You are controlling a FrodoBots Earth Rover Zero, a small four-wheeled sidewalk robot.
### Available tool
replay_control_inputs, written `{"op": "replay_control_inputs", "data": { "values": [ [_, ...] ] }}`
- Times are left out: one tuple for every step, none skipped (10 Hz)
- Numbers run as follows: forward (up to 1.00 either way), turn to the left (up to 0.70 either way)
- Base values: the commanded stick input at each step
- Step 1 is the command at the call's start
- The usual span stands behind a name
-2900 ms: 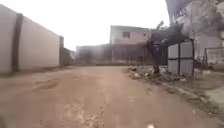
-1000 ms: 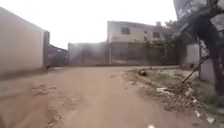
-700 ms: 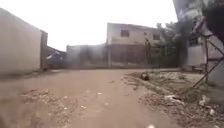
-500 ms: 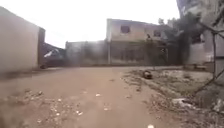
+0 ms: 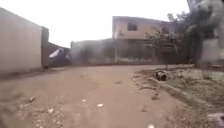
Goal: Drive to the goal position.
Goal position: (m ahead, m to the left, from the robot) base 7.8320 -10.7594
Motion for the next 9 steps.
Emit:
{"op": "replay_control_inputs", "data": {
  "values": [
    [1.0,0.0],
    [1.0,0.0],
    [1.0,0.0],
    [1.0,0.0],
    [1.0,0.0],
    [1.0,0.0],
    [1.0,0.0],
    [1.0,0.0],
    [1.0,0.0]
  ]
}}
